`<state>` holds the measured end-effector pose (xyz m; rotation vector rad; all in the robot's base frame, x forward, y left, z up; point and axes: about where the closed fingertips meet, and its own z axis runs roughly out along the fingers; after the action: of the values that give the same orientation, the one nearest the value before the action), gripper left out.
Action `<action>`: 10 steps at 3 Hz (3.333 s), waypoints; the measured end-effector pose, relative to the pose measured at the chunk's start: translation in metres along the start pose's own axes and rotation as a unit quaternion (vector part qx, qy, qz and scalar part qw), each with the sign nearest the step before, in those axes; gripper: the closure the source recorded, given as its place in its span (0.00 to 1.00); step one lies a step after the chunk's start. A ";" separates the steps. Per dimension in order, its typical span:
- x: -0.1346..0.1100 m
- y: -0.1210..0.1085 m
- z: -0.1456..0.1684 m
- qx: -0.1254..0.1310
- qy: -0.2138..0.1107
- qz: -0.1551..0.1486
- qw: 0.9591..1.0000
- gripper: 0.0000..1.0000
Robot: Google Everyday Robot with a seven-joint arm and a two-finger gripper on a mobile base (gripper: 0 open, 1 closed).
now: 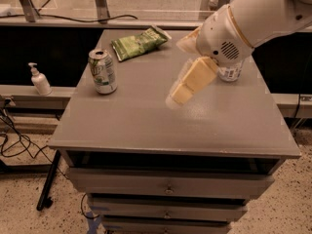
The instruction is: Pick 7up can
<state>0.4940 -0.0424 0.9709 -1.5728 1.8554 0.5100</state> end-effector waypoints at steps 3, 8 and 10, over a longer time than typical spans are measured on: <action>-0.060 -0.034 0.110 0.004 -0.180 0.036 0.983 0.00; -0.106 -0.108 0.231 0.040 -0.283 0.069 0.956 0.41; -0.113 -0.118 0.175 0.073 -0.296 0.072 0.950 0.88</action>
Offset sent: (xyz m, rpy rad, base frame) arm 0.0770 0.1174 -0.0330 0.4879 -0.0153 -0.0856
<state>0.6562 0.1305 0.9370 -1.0372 1.5019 0.7911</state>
